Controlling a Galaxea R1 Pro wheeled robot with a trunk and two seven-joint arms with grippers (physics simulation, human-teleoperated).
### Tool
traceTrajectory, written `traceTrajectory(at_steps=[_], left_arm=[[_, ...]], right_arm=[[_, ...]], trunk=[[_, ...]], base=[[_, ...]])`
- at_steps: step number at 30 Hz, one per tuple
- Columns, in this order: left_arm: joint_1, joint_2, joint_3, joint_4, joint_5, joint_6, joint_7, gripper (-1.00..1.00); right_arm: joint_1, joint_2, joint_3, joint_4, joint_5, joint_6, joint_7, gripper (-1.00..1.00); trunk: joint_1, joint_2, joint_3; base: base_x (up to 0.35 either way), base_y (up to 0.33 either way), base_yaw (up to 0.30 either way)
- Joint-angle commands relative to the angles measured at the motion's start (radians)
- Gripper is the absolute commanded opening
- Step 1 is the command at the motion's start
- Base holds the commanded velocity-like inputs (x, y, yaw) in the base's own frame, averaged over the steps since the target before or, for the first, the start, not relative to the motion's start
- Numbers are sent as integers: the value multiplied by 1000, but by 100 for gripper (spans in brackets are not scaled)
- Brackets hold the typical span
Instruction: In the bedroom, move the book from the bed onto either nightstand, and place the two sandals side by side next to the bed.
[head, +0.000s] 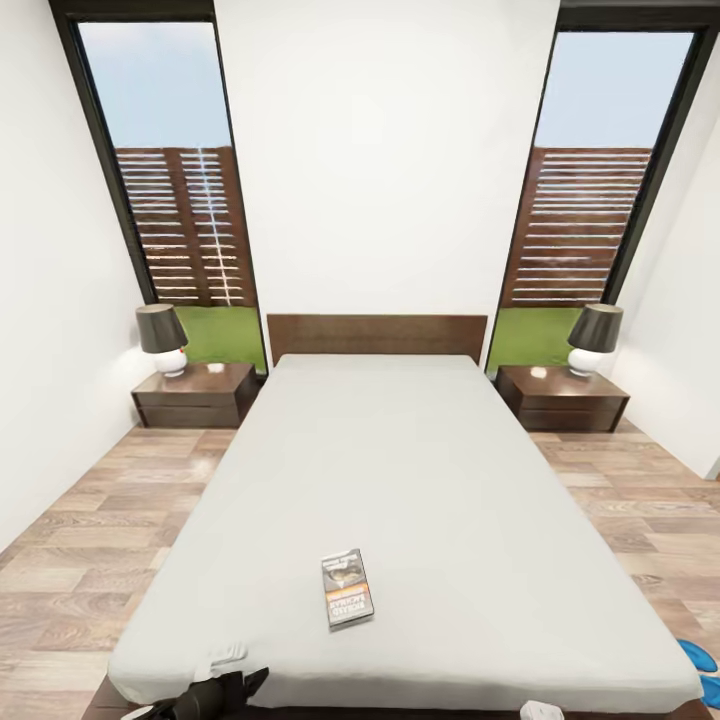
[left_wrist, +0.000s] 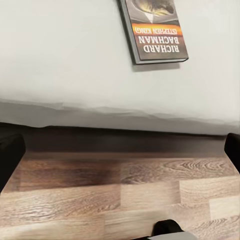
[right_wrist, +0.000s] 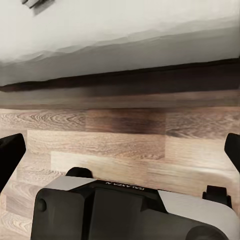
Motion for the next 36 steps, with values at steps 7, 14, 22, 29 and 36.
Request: traceTrajectory(at_steps=[7, 14, 22, 29, 36], left_arm=[[-1, 0, 8, 0, -9, -2, -5, 100], [-1, 0, 7, 0, -9, -2, -5, 100], [-1, 0, 8, -1, -12, -2, -6, 100], [-8, 1, 7, -69, -8, 31, -14, 100], [-16, -36, 7, -397, -6, 317, -16, 100]], right_arm=[[-1, 0, -8, -1, 6, 6, 5, 100], [-1, 0, -8, -1, 6, 6, 5, 100], [-1, 0, -8, -1, 6, 6, 6, 100], [-1, 0, -8, -1, 6, 6, 12, 100], [-1, -1, -8, -1, 6, 7, 15, 100]], trunk=[[1, -2, -2], [1, -2, -2], [1, -2, -3], [1, -2, -11], [1, -2, -22]], base=[[27, 0, 0], [1, 0, 0], [0, 0, 0], [0, 0, 0], [0, 0, 0]])
